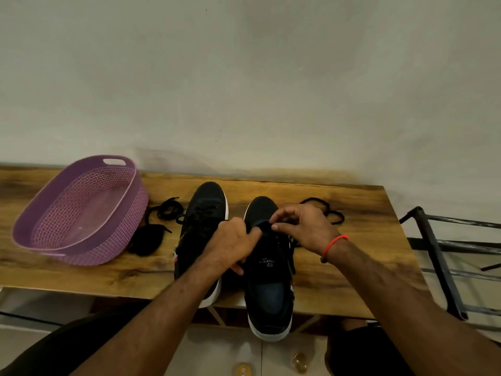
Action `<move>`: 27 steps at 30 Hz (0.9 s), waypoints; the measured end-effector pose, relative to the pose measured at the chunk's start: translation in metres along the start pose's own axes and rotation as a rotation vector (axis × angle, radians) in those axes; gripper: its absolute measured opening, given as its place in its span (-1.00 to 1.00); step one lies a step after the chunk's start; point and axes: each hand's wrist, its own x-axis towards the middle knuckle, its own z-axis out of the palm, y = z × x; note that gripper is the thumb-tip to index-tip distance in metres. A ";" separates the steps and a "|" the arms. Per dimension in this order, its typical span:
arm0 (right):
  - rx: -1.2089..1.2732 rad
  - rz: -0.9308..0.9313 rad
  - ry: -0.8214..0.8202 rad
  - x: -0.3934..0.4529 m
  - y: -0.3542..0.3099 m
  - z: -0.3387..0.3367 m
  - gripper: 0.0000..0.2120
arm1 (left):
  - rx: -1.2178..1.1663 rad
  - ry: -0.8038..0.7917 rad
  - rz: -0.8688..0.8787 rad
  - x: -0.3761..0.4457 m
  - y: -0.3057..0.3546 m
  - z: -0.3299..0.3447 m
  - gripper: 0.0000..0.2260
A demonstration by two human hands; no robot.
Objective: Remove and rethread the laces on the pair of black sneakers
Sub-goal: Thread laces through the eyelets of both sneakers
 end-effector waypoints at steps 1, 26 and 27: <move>-0.047 -0.021 -0.015 -0.002 0.000 0.001 -0.86 | -0.056 0.002 -0.002 0.000 -0.003 -0.002 -0.72; -0.172 -0.040 0.082 0.003 -0.012 0.046 -0.93 | -0.359 -0.082 0.052 -0.002 -0.028 0.001 -0.80; -0.176 -0.035 0.082 0.003 -0.012 0.046 -0.92 | -0.363 -0.088 0.048 -0.003 -0.028 0.000 -0.80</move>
